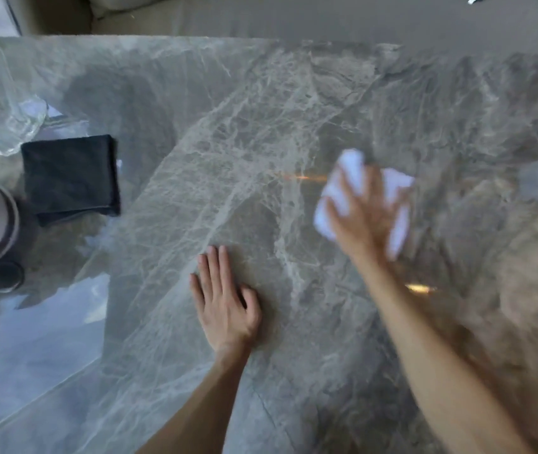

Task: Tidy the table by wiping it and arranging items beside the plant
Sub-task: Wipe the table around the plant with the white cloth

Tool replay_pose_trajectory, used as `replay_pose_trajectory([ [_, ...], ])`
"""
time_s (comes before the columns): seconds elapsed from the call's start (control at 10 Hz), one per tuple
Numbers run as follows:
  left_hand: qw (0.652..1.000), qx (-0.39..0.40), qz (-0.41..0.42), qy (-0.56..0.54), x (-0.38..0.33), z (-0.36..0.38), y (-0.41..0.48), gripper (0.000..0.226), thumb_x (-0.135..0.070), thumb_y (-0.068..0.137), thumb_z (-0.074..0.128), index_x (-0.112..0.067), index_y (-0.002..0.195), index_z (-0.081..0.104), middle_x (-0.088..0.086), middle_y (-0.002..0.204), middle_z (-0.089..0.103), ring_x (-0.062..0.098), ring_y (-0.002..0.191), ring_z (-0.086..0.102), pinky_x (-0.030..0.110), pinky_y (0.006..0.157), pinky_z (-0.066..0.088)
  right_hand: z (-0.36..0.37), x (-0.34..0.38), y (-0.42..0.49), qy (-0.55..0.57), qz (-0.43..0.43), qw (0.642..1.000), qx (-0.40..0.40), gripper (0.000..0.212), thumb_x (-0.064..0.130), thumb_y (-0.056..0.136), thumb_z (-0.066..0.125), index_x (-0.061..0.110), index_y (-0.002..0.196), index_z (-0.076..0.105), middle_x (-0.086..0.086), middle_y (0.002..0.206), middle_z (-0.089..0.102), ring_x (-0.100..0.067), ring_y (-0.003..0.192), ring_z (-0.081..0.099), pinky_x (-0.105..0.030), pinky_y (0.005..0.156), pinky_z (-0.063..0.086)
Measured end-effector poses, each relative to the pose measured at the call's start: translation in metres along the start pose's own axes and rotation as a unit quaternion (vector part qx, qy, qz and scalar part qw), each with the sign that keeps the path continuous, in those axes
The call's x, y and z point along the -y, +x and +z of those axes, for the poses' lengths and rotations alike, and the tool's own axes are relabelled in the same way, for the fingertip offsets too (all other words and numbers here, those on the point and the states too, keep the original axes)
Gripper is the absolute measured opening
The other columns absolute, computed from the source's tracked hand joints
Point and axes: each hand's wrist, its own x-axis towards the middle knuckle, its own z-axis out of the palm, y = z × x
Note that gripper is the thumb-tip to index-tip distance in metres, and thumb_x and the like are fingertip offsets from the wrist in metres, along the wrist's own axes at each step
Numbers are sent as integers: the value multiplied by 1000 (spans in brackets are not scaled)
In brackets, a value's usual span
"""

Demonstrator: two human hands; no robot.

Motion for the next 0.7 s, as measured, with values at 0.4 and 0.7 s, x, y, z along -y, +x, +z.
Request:
replay_pose_trajectory([
  [0.4,1000,-8,-7,-8,-4,-2,0,81,-27,80,44,-10,155,17,6,164,18,20,153,7,45,125,6,-34,-11,-15,196,99,975,-30,13,51,76,52,46,70,42,-1,93,30,-32,71,33,-64,53,39],
  [0.7,1000,-18,-15,-2,-6,-1,-1,79,-27,82,37,-13,155,13,5,165,13,18,154,5,46,125,5,-65,1,-101,-638,170,750,-43,53,57,96,23,42,146,26,1,156,25,-23,146,24,-63,112,24],
])
